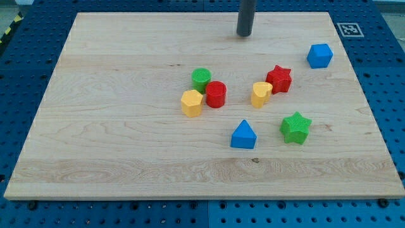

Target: Push blue cube towards bottom right

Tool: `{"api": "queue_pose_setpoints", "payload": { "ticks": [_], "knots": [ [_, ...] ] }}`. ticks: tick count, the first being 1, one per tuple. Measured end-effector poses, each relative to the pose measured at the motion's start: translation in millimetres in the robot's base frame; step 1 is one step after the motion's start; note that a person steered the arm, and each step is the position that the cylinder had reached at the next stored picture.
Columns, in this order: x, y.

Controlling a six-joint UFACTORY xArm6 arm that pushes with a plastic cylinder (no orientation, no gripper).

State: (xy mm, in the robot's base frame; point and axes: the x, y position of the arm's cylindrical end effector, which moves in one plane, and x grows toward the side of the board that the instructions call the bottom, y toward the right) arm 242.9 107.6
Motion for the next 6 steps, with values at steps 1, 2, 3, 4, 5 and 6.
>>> {"api": "queue_pose_setpoints", "payload": {
  "ticks": [1, 2, 3, 4, 5, 6],
  "knots": [
    [21, 99],
    [104, 123],
    [182, 113],
    [148, 113],
    [128, 125],
    [232, 132]
  ]
}}
